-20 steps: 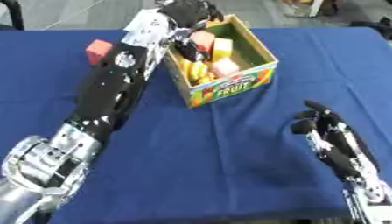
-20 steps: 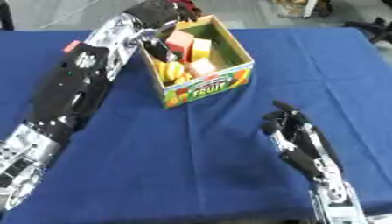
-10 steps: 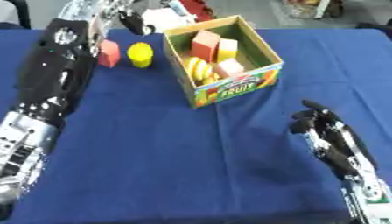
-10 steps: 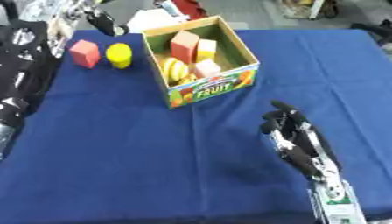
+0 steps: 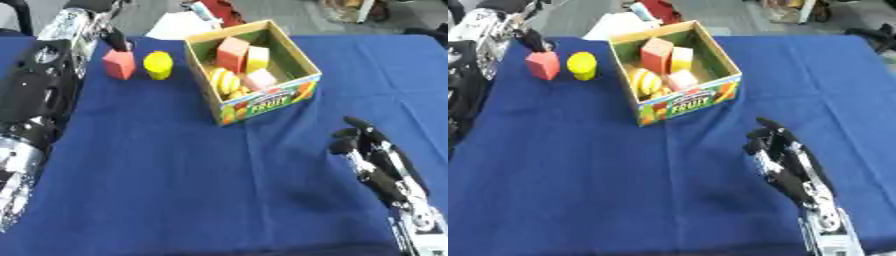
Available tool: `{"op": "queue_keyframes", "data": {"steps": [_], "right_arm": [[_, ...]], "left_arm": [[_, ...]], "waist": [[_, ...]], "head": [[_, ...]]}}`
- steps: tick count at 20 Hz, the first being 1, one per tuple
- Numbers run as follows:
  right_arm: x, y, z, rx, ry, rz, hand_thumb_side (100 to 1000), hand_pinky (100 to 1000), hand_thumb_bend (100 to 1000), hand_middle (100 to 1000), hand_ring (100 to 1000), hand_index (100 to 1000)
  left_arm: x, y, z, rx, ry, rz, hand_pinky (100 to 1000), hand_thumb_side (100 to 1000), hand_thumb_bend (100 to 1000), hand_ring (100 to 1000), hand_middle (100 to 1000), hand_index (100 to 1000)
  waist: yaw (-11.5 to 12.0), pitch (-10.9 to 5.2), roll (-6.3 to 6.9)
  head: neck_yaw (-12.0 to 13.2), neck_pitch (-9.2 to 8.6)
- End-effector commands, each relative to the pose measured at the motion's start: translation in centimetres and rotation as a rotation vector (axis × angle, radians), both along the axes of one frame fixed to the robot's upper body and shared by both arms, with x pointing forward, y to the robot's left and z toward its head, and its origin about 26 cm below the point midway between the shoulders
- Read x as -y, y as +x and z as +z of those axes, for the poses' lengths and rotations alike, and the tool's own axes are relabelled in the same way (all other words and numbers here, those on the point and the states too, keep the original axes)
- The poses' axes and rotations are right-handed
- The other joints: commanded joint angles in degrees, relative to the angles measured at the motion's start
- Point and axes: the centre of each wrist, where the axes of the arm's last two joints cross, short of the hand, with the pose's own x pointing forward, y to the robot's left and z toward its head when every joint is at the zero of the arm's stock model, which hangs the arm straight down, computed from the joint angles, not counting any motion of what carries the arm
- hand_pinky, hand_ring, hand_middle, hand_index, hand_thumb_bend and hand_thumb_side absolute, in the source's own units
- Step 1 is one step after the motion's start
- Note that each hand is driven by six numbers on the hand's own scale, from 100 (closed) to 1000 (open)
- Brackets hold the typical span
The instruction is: Pick up objects on the table and place them in the box.
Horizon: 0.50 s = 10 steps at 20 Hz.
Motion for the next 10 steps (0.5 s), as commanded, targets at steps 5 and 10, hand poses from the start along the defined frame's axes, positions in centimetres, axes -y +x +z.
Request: {"op": "queue_keyframes", "data": {"steps": [5,10], "right_arm": [[0.4,0.2,0.7,0.022,-0.008,-0.007,400,647,100,656,634,896],[0.4,0.2,0.7,0.022,-0.005,-0.009,400,647,100,656,634,896]], "left_arm": [[-1.9,-0.2,-0.1,0.011,-0.03,0.126,770,281,414,701,784,933],[-2.4,-0.3,-1.3,-0.01,-0.038,0.217,760,369,406,692,791,937]], "waist": [[-0.26,-0.71,-0.19],[-0.34,-0.62,-0.28]], "head": [[0.0,-0.38],[0.06,-0.29]]}}
